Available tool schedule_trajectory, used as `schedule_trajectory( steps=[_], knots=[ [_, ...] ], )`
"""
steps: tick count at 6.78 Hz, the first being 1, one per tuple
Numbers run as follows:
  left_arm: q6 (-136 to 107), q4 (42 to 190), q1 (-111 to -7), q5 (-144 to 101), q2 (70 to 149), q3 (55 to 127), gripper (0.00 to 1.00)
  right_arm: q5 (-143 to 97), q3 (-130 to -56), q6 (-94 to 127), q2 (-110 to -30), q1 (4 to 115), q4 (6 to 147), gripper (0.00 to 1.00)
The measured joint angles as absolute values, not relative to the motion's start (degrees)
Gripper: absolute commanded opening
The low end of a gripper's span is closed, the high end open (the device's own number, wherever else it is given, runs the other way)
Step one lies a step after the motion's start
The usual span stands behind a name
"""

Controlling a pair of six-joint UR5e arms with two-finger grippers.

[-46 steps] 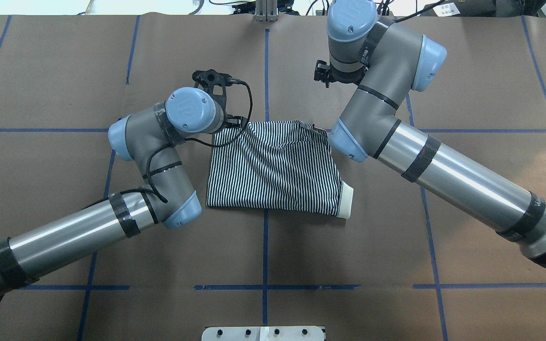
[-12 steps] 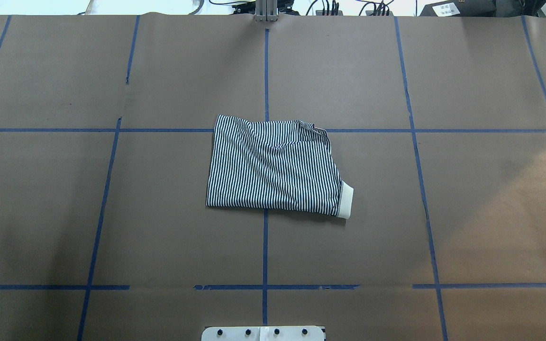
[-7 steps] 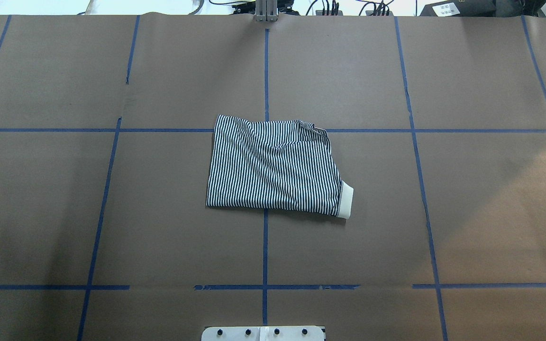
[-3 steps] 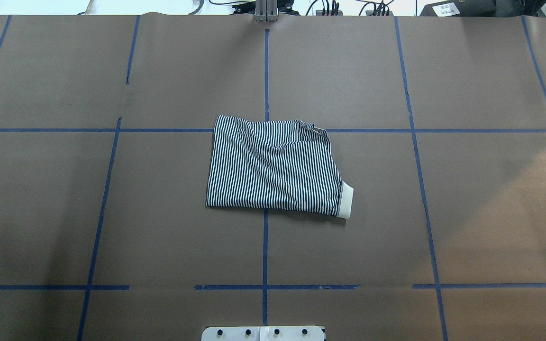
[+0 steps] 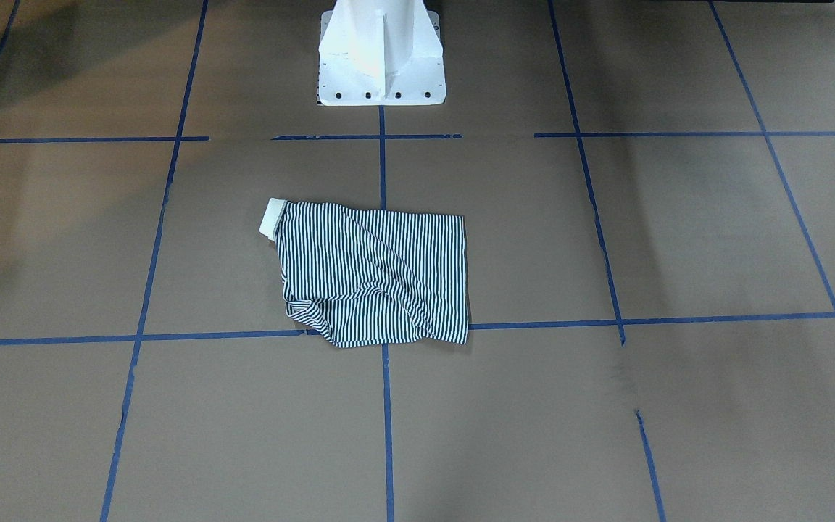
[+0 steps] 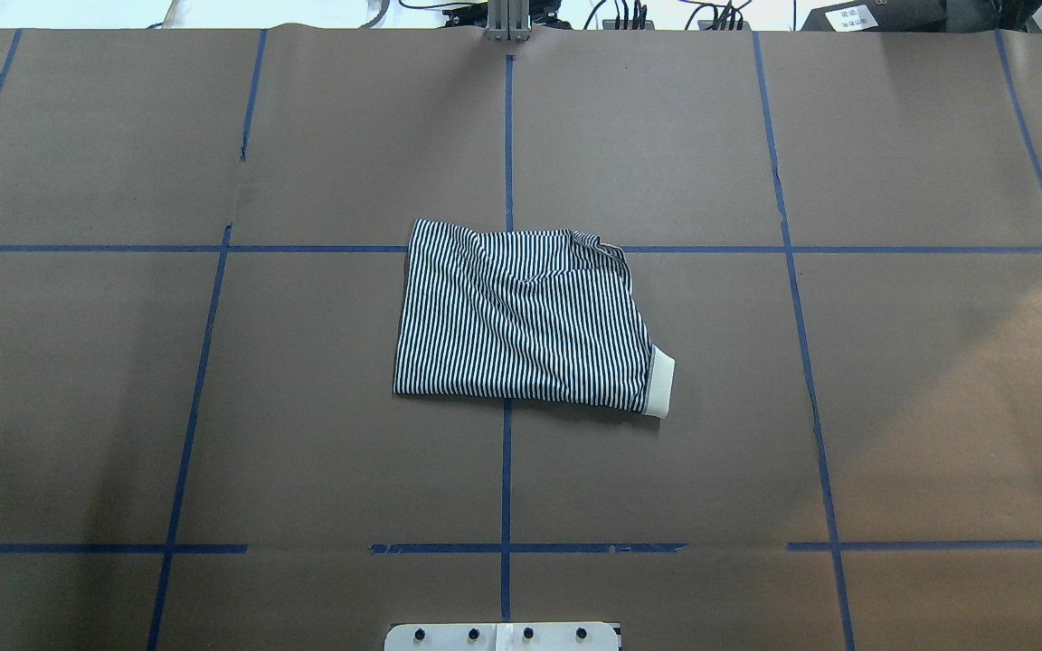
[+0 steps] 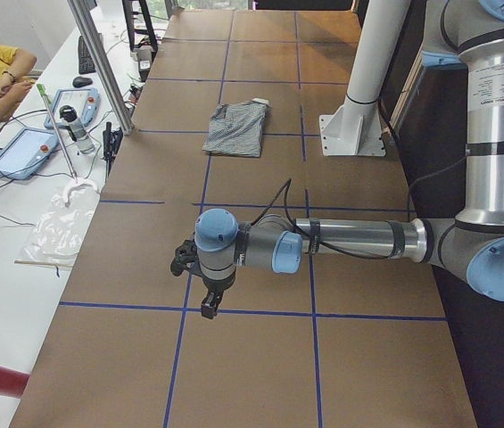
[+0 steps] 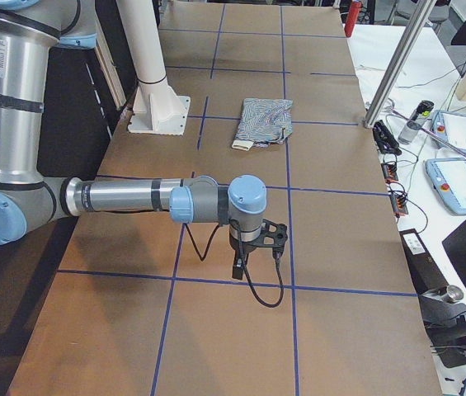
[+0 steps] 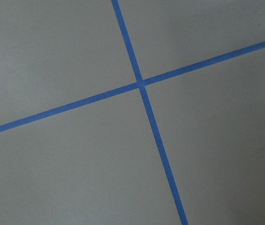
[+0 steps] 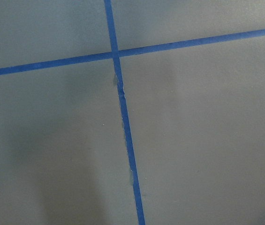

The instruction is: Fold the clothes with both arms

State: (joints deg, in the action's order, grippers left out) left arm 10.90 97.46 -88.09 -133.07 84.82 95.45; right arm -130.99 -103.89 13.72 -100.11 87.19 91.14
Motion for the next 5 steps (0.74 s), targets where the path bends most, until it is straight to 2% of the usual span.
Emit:
schedule_trajectory(
  steps=[5],
  knots=[
    [10.8, 97.5, -88.1, -133.2, 84.8, 95.5, 1.00, -130.9, -103.1, 13.8, -100.2, 87.2, 91.1, 1.00]
  ],
)
